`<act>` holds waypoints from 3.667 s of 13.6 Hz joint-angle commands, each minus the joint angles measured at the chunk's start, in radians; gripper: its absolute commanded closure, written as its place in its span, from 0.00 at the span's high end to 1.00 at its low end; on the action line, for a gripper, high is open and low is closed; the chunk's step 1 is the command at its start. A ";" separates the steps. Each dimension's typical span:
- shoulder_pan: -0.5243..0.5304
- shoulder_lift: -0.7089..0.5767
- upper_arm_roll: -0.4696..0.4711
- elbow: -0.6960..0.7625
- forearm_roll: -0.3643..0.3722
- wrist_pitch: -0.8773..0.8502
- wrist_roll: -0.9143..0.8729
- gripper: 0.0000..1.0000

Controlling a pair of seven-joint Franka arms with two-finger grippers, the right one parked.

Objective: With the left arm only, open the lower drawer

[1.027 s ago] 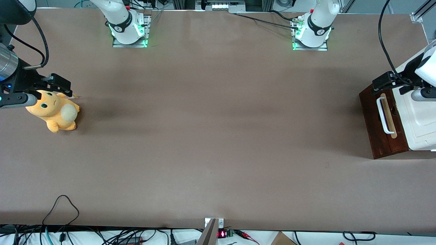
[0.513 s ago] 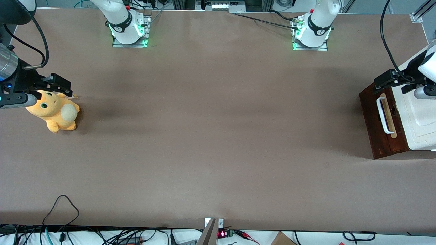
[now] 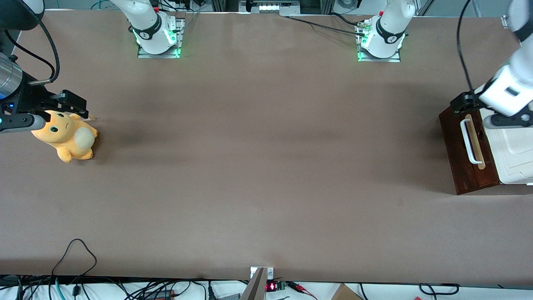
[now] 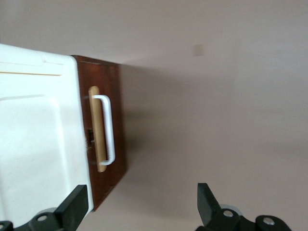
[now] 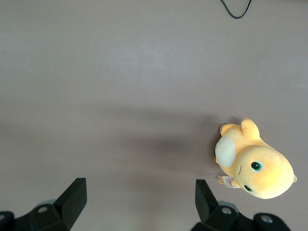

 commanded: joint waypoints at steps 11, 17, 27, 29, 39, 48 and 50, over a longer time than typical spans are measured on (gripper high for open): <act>-0.023 0.151 -0.238 -0.433 0.787 -0.105 -0.564 1.00; -0.010 0.165 -0.242 -0.408 0.791 -0.088 -0.355 1.00; -0.009 0.393 -0.190 -0.489 1.130 -0.155 -0.697 1.00; -0.007 0.479 -0.177 -0.486 1.205 -0.246 -0.810 1.00; 0.083 0.588 -0.180 -0.428 1.285 -0.286 -0.875 0.74; 0.092 0.612 -0.179 -0.411 1.309 -0.251 -0.873 0.56; 0.106 0.612 -0.179 -0.411 1.311 -0.251 -0.873 0.55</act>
